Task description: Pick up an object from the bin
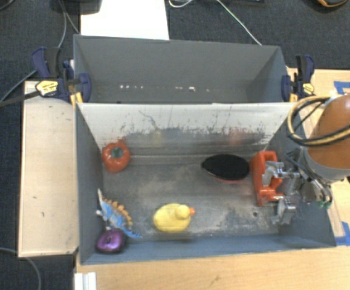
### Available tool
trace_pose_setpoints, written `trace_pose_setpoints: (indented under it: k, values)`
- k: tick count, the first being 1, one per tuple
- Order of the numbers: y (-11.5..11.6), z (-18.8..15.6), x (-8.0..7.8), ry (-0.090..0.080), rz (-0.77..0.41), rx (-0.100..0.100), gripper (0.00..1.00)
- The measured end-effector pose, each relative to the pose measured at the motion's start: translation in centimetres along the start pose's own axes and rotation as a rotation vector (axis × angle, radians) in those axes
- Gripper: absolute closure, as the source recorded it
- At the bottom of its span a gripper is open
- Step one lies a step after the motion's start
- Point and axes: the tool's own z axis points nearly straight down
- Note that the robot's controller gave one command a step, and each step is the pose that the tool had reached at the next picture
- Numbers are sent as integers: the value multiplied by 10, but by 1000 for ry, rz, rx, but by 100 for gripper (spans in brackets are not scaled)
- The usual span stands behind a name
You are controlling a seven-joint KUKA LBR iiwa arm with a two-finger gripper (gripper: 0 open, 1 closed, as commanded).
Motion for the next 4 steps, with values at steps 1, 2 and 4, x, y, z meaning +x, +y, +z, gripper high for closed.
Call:
trace_pose_setpoints:
  k: [1, 2, 4]
  values:
    - [0, -4, -2, -8, -6, 2, 0]
    - [-13, 28, -3, -14, 258, 1, 0]
    - [-24, 58, -3, -39, 610, -6, 0]
